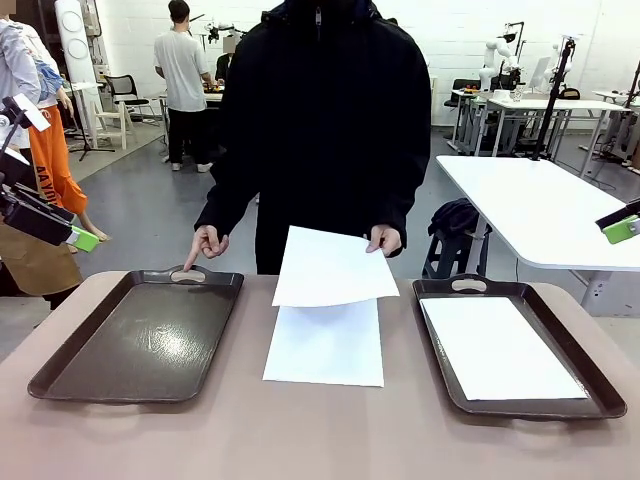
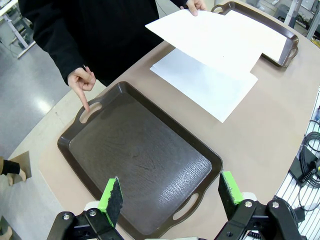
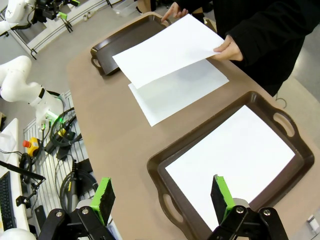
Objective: Sort the A4 documents.
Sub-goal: Receive the A4 Paper.
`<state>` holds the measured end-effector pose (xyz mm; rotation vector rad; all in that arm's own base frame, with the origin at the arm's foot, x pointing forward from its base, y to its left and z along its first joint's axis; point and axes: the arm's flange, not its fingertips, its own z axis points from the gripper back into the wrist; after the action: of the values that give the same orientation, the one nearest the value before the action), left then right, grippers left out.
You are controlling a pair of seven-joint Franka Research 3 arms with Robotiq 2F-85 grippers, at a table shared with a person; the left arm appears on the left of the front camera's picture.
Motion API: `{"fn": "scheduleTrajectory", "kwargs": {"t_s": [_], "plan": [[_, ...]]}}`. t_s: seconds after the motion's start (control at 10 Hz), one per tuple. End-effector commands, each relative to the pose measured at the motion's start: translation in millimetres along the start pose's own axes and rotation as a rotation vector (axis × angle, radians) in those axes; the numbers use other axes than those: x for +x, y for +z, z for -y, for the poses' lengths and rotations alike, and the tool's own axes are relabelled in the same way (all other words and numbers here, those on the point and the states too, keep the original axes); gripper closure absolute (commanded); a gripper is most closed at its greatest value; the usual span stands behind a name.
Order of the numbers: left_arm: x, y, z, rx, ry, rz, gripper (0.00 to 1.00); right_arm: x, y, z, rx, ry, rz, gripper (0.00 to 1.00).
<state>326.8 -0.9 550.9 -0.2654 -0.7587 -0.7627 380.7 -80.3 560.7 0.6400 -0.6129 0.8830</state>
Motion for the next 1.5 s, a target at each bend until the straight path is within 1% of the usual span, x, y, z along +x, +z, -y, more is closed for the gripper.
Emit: {"fn": "scheduleTrajectory", "kwargs": {"t_s": [0.0, 0.1, 0.2, 0.4, 0.6, 0.8, 1.1, 1.3, 1.4], "plan": [[0, 0, 0, 0.0, 0.0, 0.0, 0.0, 0, 0, 0, -0.003, 0.001, 0.001, 0.0], [-3, -18, -16, -0.048, 0.079, -0.008, 0.0, 0, 0, 0, -0.003, 0.001, 0.001, 0.0], [-6, -35, -26, -0.137, 0.143, 0.007, 0.0, 0, 0, 0, -0.003, 0.001, 0.001, 0.0], [-4, -53, -34, -0.184, 0.193, -0.001, 0.0, 0, 0, 0, -0.003, 0.001, 0.001, 0.0], [4, -73, -36, -0.256, 0.231, 0.004, 0.0, 0, 0, 0, -0.003, 0.001, 0.001, 0.0], [11, -114, -40, -0.379, 0.331, 0.019, 0.0, 0, 0, 0, -0.003, 0.001, 0.001, 0.0], [13, -196, -48, -0.546, 0.517, -0.04, 0.0, 0, 0, 0, -0.003, 0.001, 0.001, 0.0], [17, -232, -52, -0.603, 0.616, -0.029, 0.0, 0, 0, 0, -0.003, 0.001, 0.001, 0.0], [23, -254, -52, -0.641, 0.646, -0.017, 0.0, 0, 0, 0, -0.003, 0.001, 0.001, 0.0]]}}
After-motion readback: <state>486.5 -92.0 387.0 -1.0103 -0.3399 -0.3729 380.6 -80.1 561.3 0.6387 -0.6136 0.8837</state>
